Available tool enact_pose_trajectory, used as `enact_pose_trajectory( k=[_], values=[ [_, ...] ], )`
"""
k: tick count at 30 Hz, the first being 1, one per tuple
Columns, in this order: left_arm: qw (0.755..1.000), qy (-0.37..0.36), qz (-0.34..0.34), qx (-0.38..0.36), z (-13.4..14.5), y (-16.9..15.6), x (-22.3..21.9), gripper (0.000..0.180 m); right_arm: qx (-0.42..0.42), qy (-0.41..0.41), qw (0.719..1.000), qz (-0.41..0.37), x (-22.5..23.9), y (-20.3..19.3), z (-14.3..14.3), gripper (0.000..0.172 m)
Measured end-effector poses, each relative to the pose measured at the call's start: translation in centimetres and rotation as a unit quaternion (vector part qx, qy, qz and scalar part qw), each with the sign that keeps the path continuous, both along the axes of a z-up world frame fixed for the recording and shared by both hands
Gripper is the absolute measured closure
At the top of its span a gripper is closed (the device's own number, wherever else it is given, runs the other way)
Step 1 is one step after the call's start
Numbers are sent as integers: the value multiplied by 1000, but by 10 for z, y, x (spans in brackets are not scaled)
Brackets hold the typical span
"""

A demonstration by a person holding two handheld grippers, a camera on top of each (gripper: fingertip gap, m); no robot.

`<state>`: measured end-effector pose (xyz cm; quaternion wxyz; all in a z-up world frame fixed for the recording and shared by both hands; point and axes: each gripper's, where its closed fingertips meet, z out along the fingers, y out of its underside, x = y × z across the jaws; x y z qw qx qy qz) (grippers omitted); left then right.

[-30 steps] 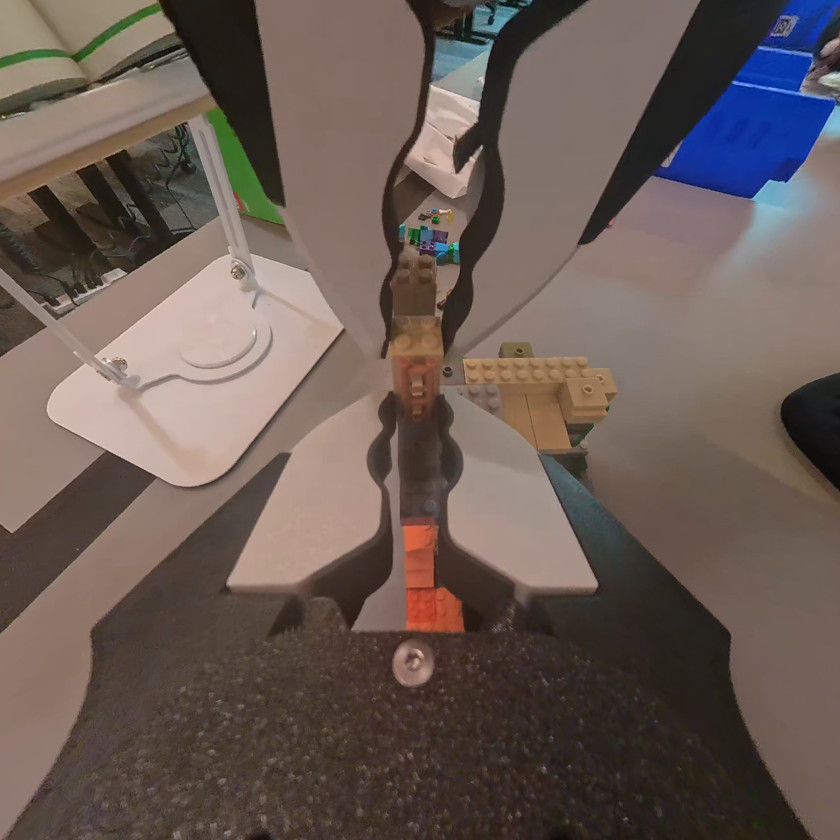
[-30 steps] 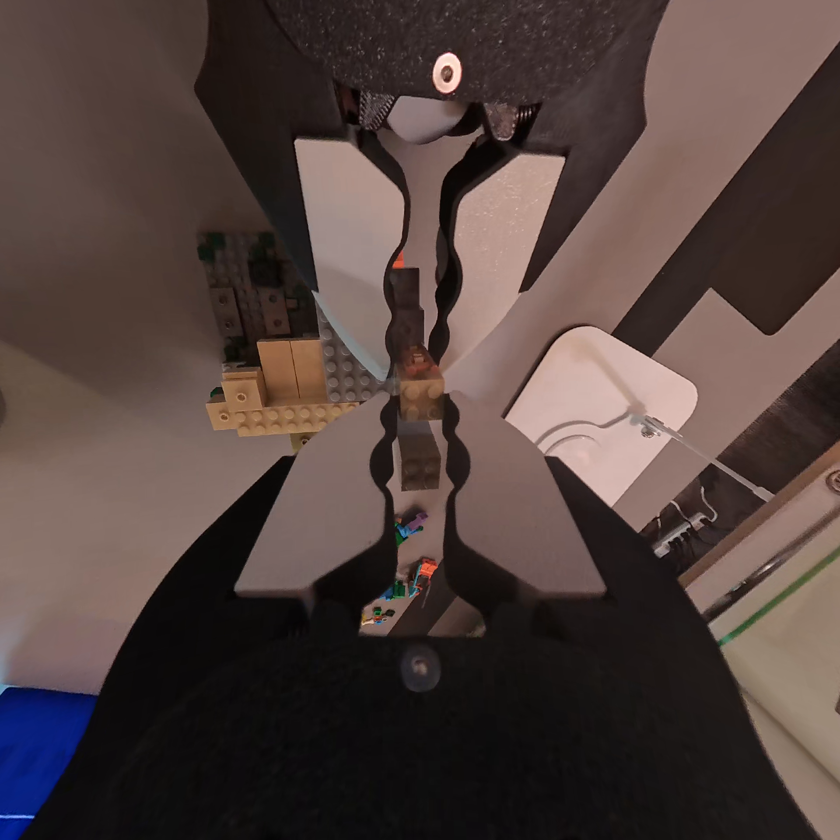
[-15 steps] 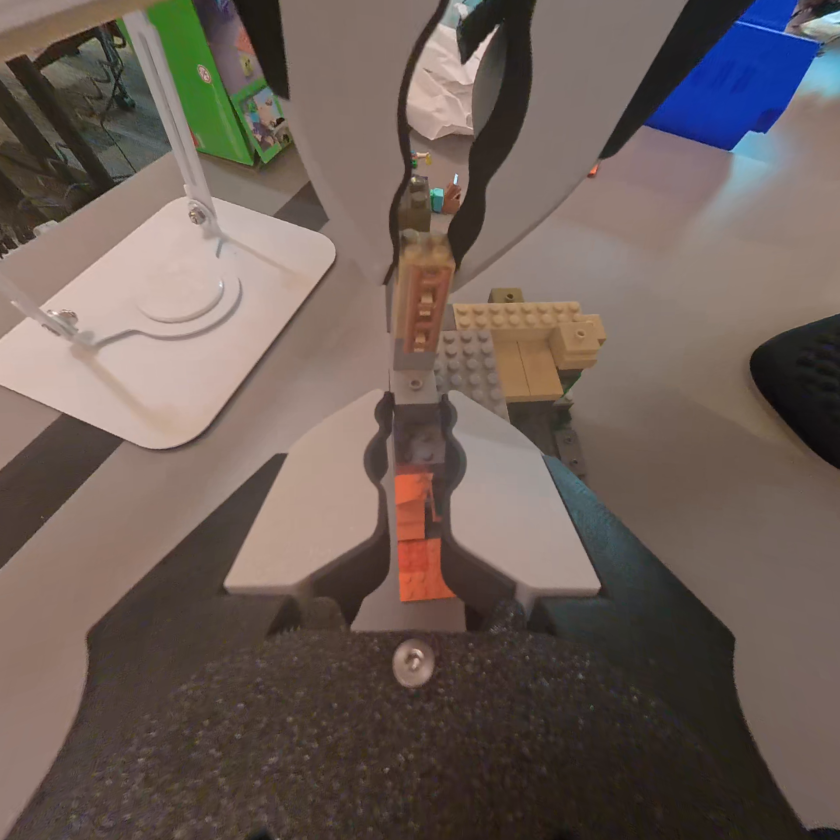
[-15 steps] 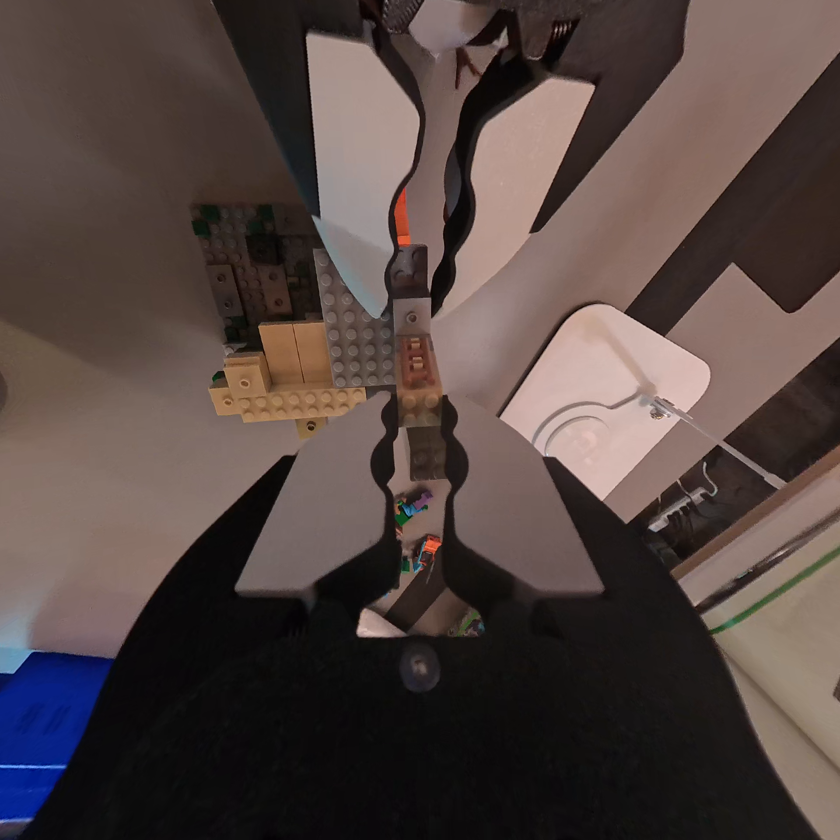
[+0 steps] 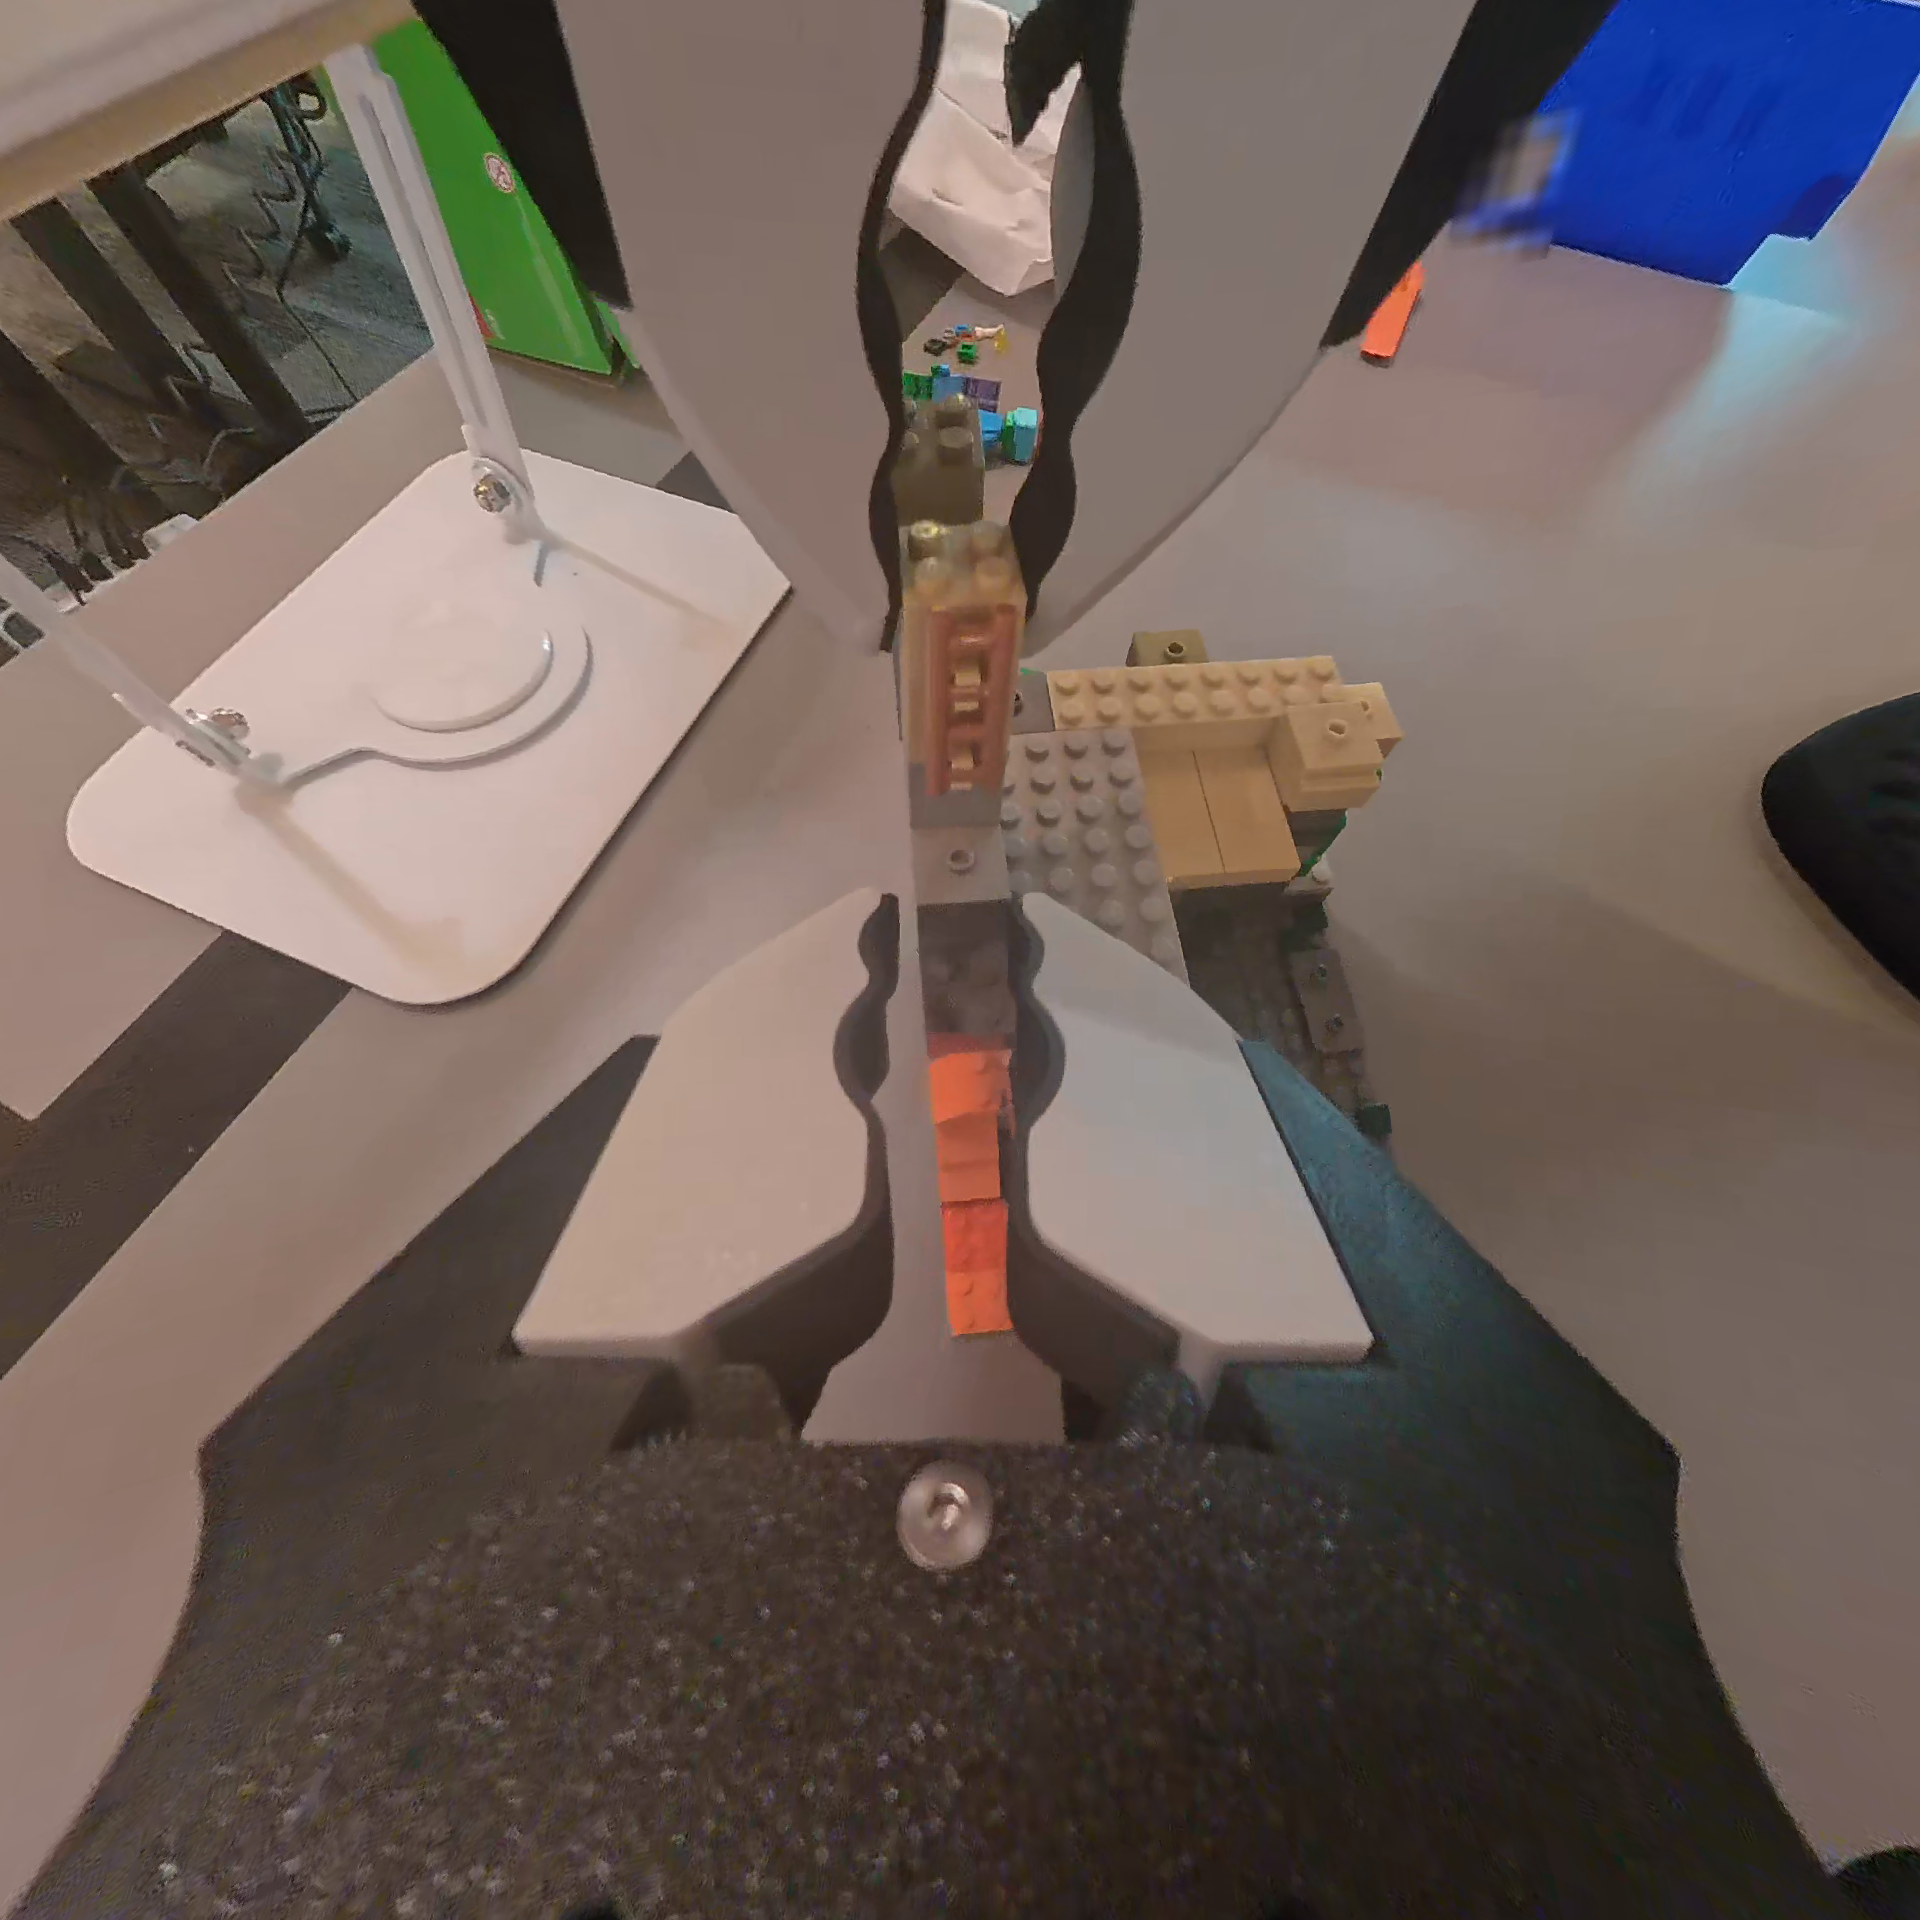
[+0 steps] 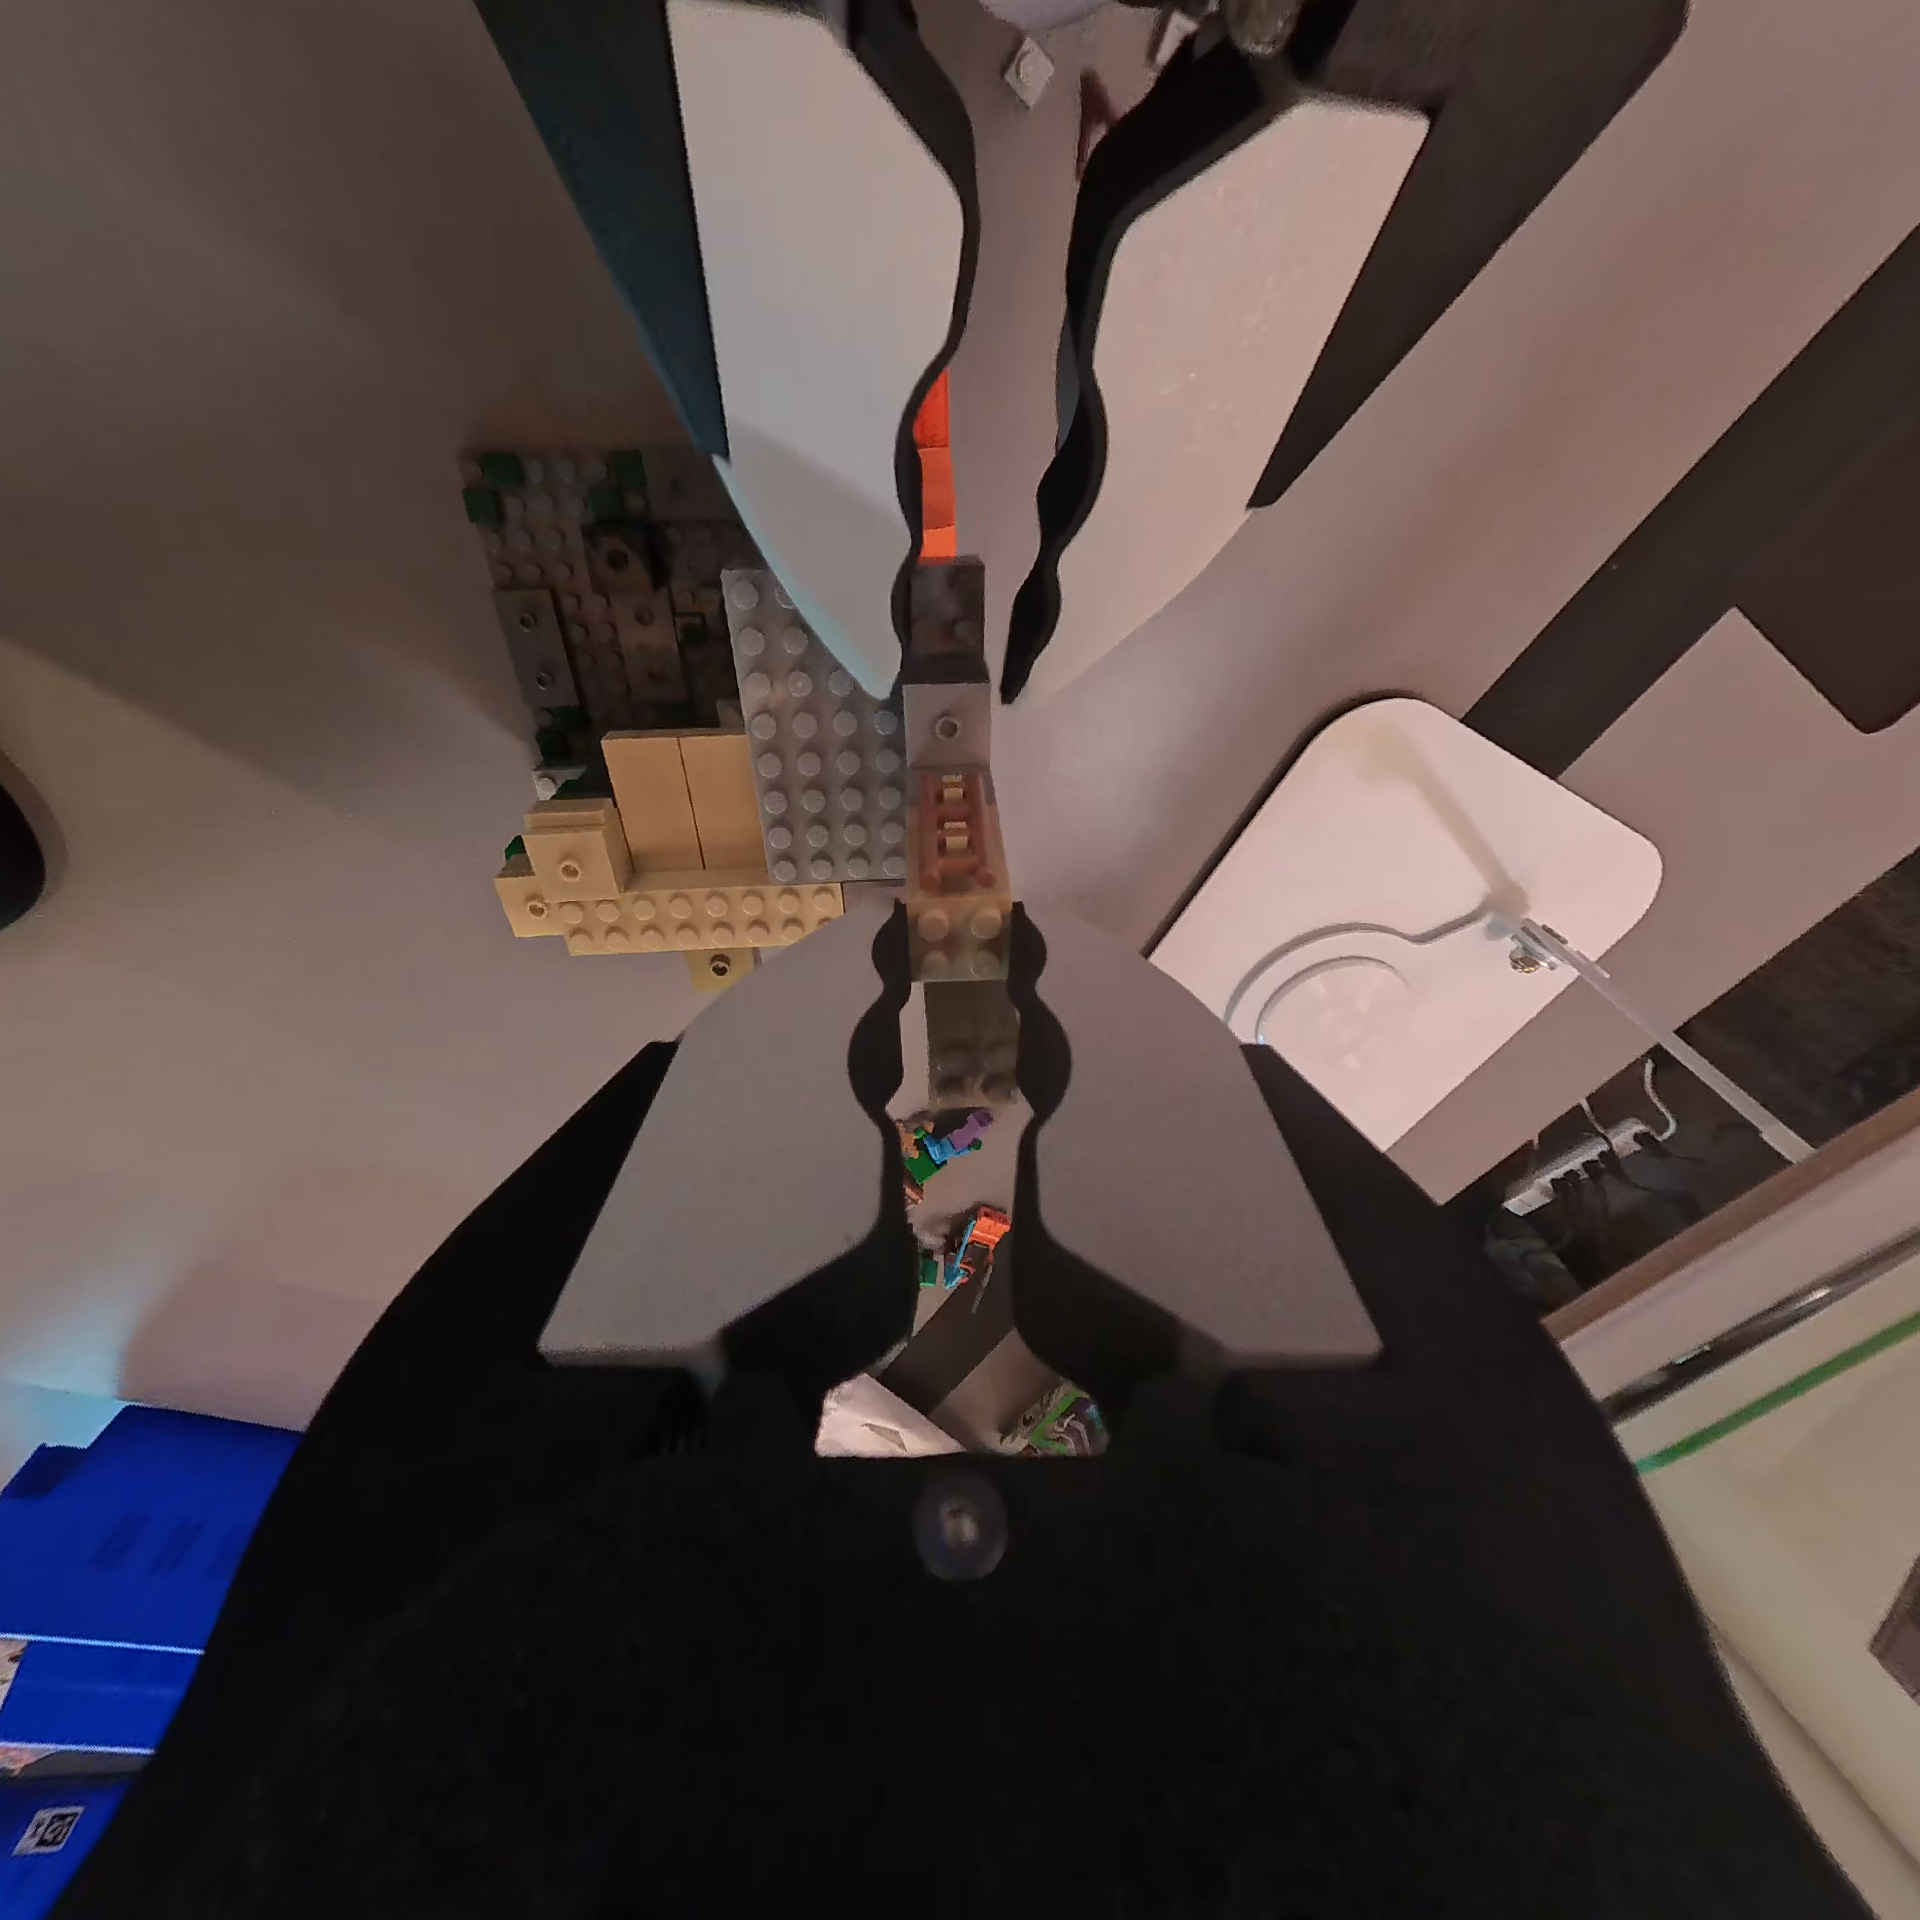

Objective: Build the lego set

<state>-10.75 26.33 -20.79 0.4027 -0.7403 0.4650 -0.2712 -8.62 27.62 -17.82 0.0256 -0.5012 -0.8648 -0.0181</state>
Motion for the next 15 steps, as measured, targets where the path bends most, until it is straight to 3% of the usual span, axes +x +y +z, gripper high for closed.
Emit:
enact_pose_trajectory(
  k=[15],
  values=[
    [999, -45, 14, 7, 0, 2, 6, 163, -25, 25, 999, 1, -4, -2, -4, 155]
  ],
)
